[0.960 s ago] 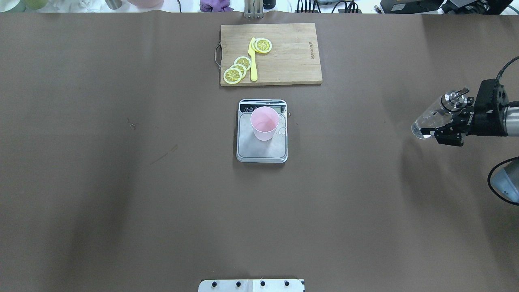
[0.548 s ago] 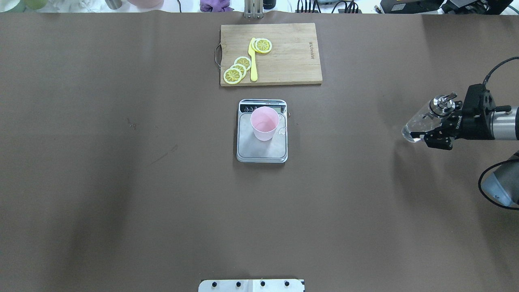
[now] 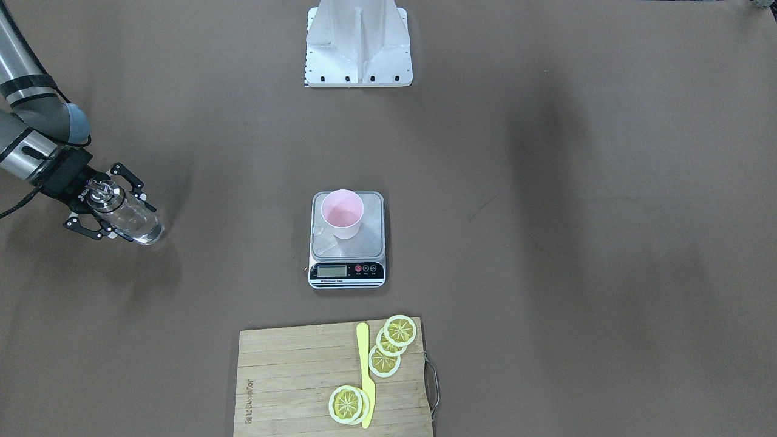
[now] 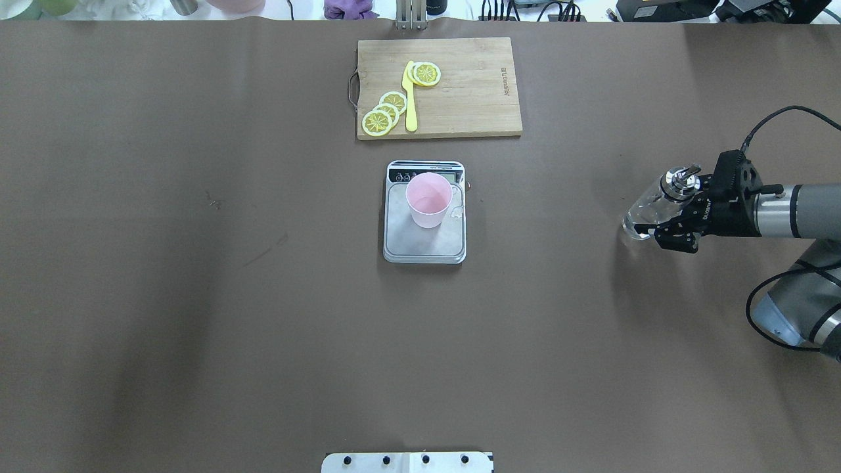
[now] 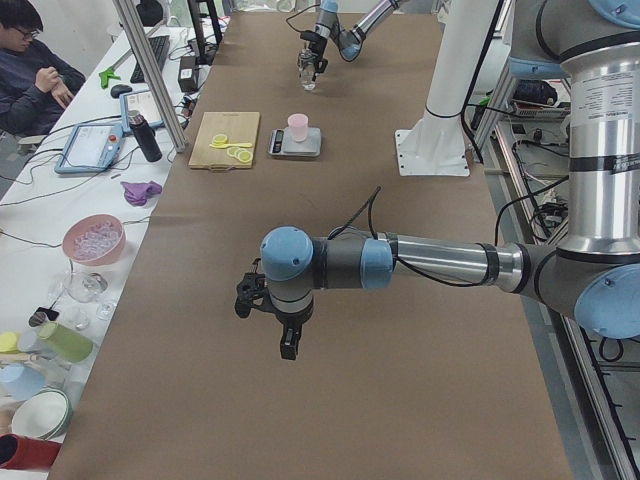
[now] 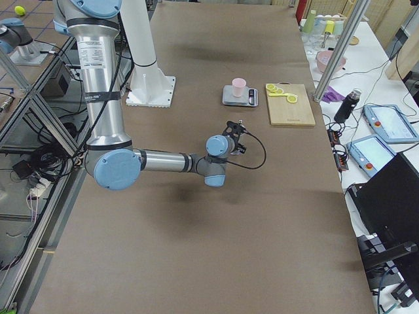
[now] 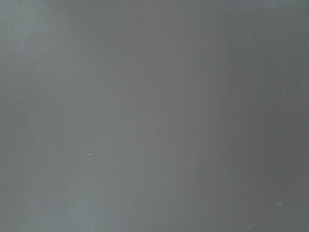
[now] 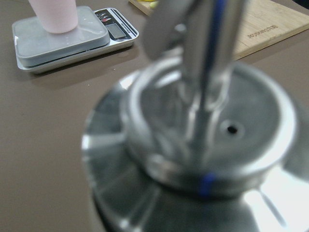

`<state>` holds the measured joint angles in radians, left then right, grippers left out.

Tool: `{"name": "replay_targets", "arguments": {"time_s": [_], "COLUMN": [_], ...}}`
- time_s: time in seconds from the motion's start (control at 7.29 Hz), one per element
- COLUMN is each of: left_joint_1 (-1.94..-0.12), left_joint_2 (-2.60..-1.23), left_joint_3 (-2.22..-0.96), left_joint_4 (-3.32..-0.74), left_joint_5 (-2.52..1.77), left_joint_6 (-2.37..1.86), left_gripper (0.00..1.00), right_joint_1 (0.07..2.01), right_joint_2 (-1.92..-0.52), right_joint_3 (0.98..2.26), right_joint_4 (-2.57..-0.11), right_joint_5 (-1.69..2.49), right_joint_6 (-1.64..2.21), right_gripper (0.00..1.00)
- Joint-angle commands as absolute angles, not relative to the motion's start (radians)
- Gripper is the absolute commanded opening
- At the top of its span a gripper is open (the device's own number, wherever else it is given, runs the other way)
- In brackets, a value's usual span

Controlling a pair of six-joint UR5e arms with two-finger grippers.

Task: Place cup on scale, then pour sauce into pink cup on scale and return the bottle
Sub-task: 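Lower the glass dispenser bottle onto the table with the right gripper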

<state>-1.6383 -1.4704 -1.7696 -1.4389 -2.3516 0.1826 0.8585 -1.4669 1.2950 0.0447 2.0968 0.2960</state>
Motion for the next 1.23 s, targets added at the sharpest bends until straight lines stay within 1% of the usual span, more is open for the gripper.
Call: {"name": "replay_targets", "arguments": {"time_s": [0.0, 0.69, 0.82, 0.96, 1.1], "left_joint_1": [-1.638, -1.637, -1.638, -1.638, -1.638], "left_joint_2": [-1.470, -1.471, -1.471, -1.471, -1.471], "left_joint_3": [-1.770, -1.772, -1.772, -1.772, -1.772], "left_joint_4": [-1.439, -1.439, -1.439, -1.439, -1.439], "left_joint_5": [-2.352, -2.352, -2.352, -2.352, -2.353], "left_joint_6": [0.183, 0.183, 0.183, 0.183, 0.183], "left_gripper": [0.98, 0.98, 0.98, 0.98, 0.98], "right_joint_1": [0.851, 0.848, 0.847, 0.848, 0.848], "right_joint_2": [-1.463, -1.457, -1.457, -1.457, -1.459], "right_joint_3": [1.284, 1.276, 1.276, 1.276, 1.276], "right_joint_4": [0.041, 0.040, 0.041, 0.037, 0.040], "right_joint_5": [2.091, 2.075, 2.069, 2.068, 2.068], "right_joint_6": [0.290, 0.282, 0.284, 0.284, 0.288], "right_gripper": [0.00, 0.00, 0.53, 0.99, 1.00]}}
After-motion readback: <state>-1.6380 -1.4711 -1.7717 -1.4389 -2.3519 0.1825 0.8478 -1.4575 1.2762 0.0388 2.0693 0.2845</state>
